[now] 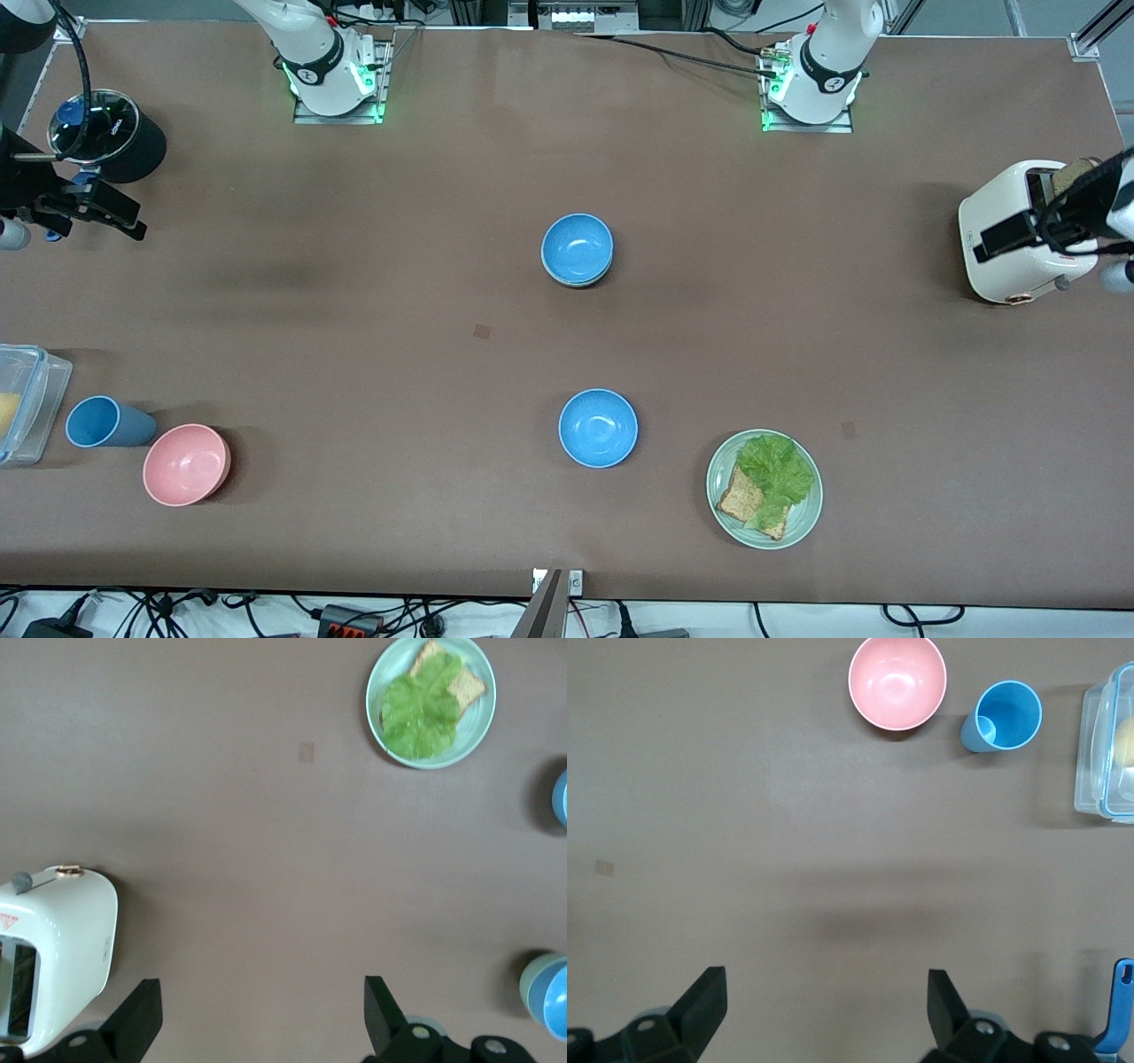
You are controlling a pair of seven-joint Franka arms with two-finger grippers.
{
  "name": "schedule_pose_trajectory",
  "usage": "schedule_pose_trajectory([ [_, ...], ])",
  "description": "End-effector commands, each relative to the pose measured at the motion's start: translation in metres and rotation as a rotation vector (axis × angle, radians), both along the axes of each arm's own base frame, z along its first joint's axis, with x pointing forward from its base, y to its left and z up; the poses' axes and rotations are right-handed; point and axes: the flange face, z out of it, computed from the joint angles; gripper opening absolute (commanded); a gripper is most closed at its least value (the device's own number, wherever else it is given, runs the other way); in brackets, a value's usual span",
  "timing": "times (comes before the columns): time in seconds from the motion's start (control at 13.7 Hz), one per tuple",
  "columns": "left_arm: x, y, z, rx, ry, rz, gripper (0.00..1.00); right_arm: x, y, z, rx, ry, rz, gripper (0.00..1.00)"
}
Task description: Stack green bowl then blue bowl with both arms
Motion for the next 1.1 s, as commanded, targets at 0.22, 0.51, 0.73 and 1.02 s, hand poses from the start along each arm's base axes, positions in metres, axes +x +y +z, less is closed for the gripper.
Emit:
schedule_pose_trajectory([
  [0.22,-0.014,-0.029,-0.001,0.009,0.014,-0.079,1.0,-0.008,0.003,0.003,-0.001,-0.002,0.022,1.0],
  [0.51,-0.012,-0.034,-0.001,0.007,0.014,-0.09,1.0,-0.012,0.004,0.003,0.003,0.011,0.023,1.0],
  [0.73,-0.013,-0.031,-0.002,0.005,0.023,-0.085,1.0,-0.017,0.01,0.005,0.003,0.007,0.036,1.0],
  [1.02,-0.011,-0.022,-0.006,0.004,0.032,-0.07,1.0,-0.029,0.012,0.001,0.002,0.0,0.041,1.0],
])
